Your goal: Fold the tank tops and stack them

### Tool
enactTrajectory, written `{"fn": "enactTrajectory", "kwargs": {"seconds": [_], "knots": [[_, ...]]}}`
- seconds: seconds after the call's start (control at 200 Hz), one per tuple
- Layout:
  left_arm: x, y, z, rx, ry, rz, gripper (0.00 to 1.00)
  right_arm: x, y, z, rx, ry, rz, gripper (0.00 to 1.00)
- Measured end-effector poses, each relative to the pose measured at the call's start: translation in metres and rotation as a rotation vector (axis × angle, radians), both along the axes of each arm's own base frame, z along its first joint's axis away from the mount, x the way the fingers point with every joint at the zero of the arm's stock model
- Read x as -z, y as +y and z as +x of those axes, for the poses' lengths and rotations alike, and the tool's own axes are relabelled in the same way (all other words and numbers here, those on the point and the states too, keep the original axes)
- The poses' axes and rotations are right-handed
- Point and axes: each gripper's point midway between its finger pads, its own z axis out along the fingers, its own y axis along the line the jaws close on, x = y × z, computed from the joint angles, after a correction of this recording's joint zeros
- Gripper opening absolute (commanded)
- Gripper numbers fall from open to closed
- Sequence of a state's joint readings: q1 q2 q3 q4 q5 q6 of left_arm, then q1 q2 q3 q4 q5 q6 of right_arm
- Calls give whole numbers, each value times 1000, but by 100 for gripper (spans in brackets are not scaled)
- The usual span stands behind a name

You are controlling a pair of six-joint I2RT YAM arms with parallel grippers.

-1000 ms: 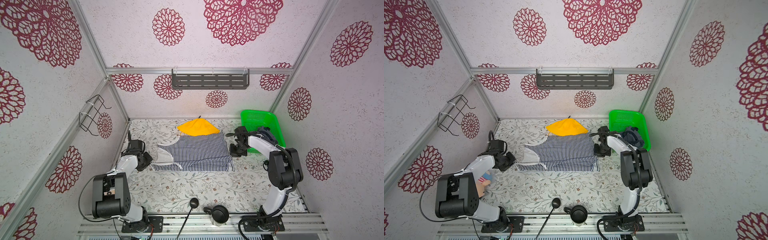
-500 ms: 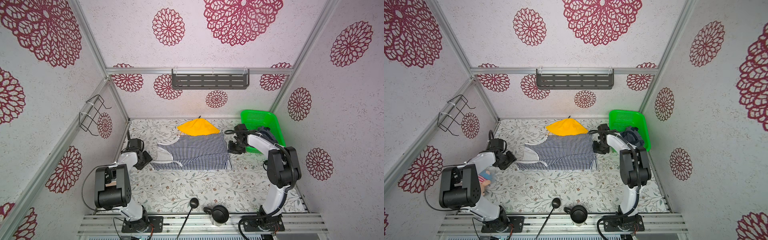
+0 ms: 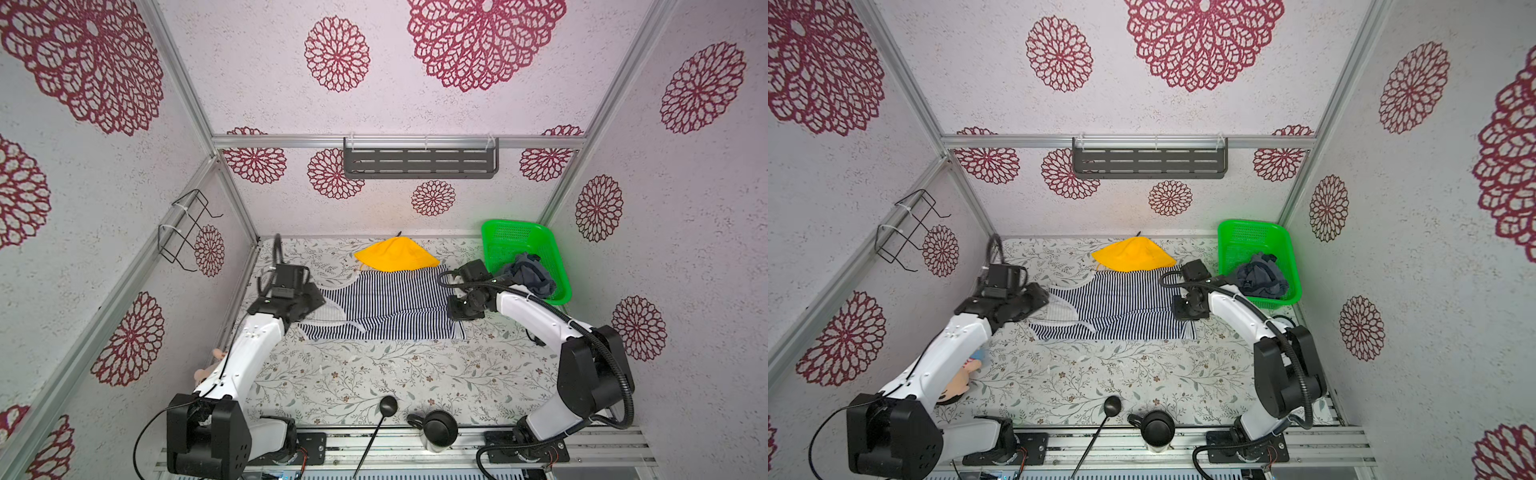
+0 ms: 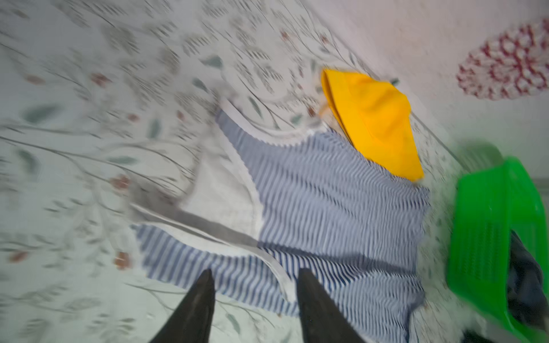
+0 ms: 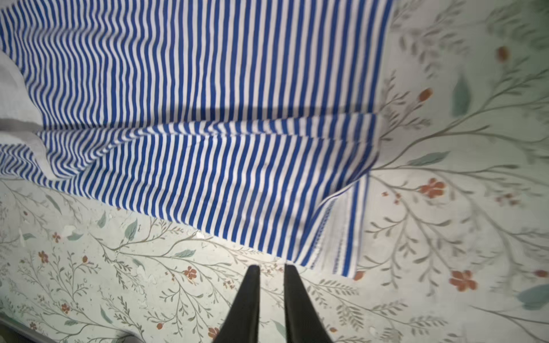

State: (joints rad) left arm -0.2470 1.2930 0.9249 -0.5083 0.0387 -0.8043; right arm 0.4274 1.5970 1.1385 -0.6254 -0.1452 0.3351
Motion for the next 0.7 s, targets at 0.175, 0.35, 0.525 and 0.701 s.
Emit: {"fn": "enactTrajectory", "kwargs": {"seconds": [0.175, 0.35, 0.525, 0.701], "knots": [[67, -78, -55, 124, 191, -56, 39, 29, 1, -10, 49, 59, -10, 9], [84, -118, -50, 145, 214, -71, 59, 46, 15, -8, 41, 70, -20, 7], [89, -127, -18, 98, 172, -70, 62, 54, 14, -7, 51, 69, -40, 7], [94, -126, 16, 53, 146, -63, 62, 62, 9, -7, 65, 76, -69, 7]]}}
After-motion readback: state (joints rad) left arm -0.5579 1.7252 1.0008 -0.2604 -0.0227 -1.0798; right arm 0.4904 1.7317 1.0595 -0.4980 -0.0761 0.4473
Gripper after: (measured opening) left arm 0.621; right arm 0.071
